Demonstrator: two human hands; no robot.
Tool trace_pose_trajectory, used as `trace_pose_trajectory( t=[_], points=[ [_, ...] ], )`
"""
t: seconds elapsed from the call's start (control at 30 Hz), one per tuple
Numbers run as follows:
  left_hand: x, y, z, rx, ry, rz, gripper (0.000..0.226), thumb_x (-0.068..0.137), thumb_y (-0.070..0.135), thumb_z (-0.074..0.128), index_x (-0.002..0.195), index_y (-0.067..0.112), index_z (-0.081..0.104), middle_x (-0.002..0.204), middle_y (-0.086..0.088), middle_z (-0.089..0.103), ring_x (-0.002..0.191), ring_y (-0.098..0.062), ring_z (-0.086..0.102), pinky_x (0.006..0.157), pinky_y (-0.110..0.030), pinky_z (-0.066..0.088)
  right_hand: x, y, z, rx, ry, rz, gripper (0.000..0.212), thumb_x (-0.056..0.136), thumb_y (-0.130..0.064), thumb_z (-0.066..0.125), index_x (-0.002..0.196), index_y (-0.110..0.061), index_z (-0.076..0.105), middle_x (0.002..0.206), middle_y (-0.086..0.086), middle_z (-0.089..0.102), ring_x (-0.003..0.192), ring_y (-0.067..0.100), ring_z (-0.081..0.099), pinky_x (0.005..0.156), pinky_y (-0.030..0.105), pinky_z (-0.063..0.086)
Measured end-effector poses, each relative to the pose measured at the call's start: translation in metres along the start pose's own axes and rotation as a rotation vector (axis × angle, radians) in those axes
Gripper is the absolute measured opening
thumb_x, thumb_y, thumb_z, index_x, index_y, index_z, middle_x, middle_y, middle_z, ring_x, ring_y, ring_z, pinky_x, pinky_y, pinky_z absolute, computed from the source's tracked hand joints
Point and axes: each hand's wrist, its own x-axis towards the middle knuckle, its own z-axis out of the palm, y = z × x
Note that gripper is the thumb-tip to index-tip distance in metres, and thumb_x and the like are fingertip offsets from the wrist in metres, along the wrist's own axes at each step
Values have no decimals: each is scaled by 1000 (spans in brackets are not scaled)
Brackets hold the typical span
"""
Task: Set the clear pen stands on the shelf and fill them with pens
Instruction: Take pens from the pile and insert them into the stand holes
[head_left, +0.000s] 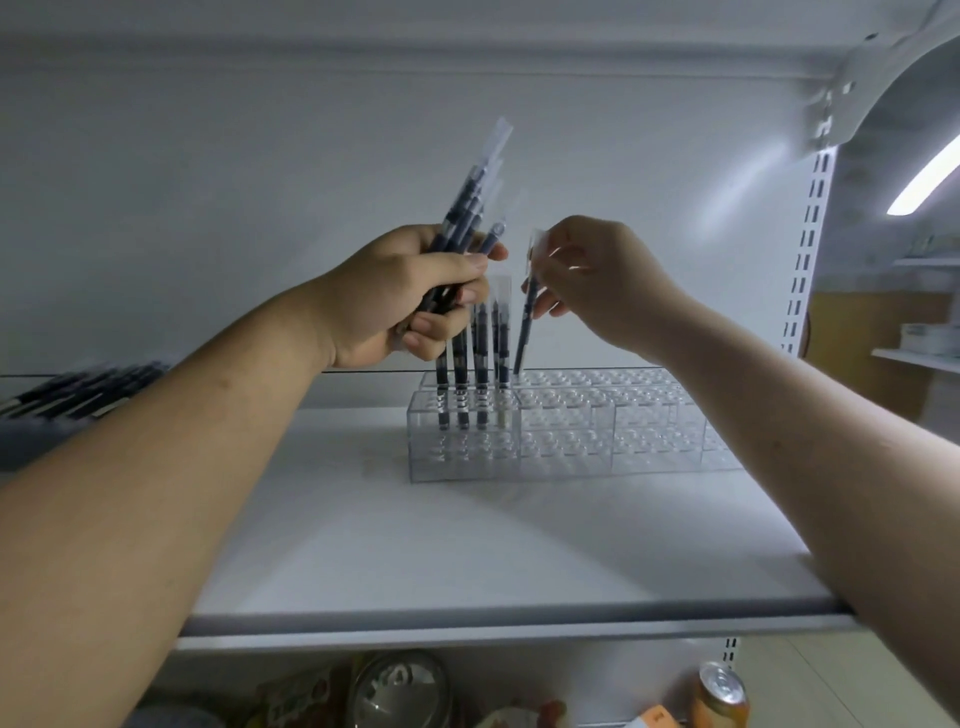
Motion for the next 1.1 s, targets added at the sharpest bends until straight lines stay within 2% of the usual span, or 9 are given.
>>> trace_pose_trajectory(
  t=[0.13,0.27,0.43,0.6,0.8,0.9,0.97,1.03,1.1],
  points=[
    [1,-1,2,0,-4,7,16,112,13,46,125,10,53,81,-1,49,57,-13,28,44,-23,27,-2,2,4,-65,-103,19,11,104,-16,57,102,-8,65,86,5,79,75,21,79,77,60,61],
    [1,-2,2,43,-18,33,19,111,11,48,126,4,58,86,-2,56,60,-14,35,45,-23,33,-2,5,9,-67,-147,15,5,104,-15,61,107,-12,63,86,3,78,74,17,78,79,54,63],
    [-1,-1,5,134,-9,75,27,110,14,52,130,3,66,91,-8,69,58,-15,43,48,-26,35,-3,9,12,-84,-200,63,17,102,-15,65,119,-12,61,87,1,79,73,14,79,80,54,64],
    [-3,1,6,146,34,93,29,109,22,53,131,10,66,89,-9,73,57,-17,56,51,-27,46,-3,12,7,-97,-323,137,14,102,-13,67,114,-8,63,86,3,80,76,13,79,82,46,65],
    [-5,4,7,147,-15,97,32,110,30,47,136,20,63,92,-10,72,74,-30,74,74,-49,64,-4,12,12,-158,-324,70,14,101,-25,69,112,-16,66,83,-5,80,75,6,78,86,50,63],
    [-5,3,6,149,-19,108,33,110,32,46,138,23,62,84,-8,66,63,-26,65,65,-43,60,-4,13,8,-207,-334,61,11,100,-25,70,105,-16,71,82,-9,79,73,3,77,86,47,63],
    [-3,2,5,147,-30,109,33,112,31,45,139,22,62,76,-3,56,53,-18,42,50,-31,42,-2,13,5,-269,-309,25,10,98,-28,72,100,-18,73,80,-9,79,74,3,76,87,41,63],
    [-1,2,5,141,-32,72,31,113,28,44,137,18,62,73,0,47,53,-14,28,45,-25,28,1,15,0,-278,-204,2,13,96,-31,74,99,-19,74,81,-6,79,75,7,76,84,38,64],
    [0,2,5,137,-23,35,29,113,25,45,134,11,61,73,0,45,52,-13,24,44,-23,23,5,14,-5,-197,-44,-22,11,95,-28,75,97,-17,74,81,-2,78,73,10,76,76,34,63]
  ],
)
